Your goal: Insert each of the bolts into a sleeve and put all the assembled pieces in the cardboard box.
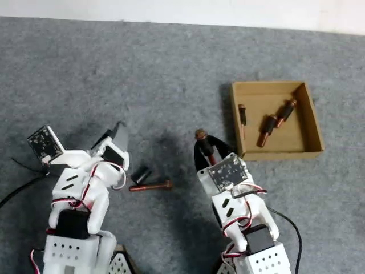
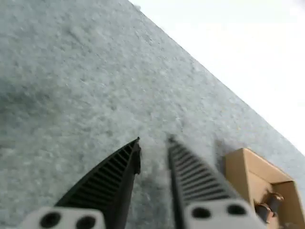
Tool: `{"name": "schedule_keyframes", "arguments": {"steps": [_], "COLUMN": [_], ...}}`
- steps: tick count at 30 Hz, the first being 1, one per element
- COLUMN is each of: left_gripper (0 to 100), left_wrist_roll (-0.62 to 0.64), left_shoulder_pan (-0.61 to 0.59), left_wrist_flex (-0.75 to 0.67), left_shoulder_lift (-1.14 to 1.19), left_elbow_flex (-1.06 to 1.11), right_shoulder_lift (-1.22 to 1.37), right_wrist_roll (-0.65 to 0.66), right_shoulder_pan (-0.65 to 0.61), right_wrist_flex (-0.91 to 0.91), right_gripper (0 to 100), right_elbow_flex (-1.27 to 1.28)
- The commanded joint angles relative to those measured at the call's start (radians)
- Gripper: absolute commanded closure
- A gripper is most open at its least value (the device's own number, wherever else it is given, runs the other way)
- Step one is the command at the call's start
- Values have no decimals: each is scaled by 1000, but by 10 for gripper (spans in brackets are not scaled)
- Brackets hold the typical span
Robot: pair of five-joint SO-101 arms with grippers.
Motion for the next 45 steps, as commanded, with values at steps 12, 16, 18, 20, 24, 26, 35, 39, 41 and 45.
{"name": "schedule_keyframes", "arguments": {"steps": [12, 16, 18, 20, 24, 26, 35, 39, 41, 45], "left_gripper": [995, 995, 995, 995, 995, 995, 995, 995, 995, 995], "left_wrist_roll": [-454, -511, -546, -588, -660, -683, -721, -721, -721, -721], "left_shoulder_pan": [-251, -249, -249, -249, -249, -249, -249, -249, -249, -249], "left_wrist_flex": [-17, 68, 112, 170, 272, 302, 316, 310, 308, 308], "left_shoulder_lift": [-12, -12, -13, -13, -13, -13, -13, -13, -13, -13], "left_elbow_flex": [16, 10, -4, -27, -67, -74, -70, -51, -38, -36], "right_shoulder_lift": [-2, -1, -1, -1, 1, 1, 369, 725, 881, 1156], "right_wrist_roll": [-8, -6, -6, -6, -6, -6, -14, -161, -230, -298], "right_shoulder_pan": [209, 259, 286, 309, 328, 329, 338, 397, 438, 481], "right_wrist_flex": [-81, -137, -182, -205, -203, -202, -208, -255, -291, -354], "right_gripper": [993, 993, 993, 993, 993, 993, 993, 993, 993, 993], "right_elbow_flex": [143, 143, 143, 143, 105, 67, -203, -435, -535, -694]}}
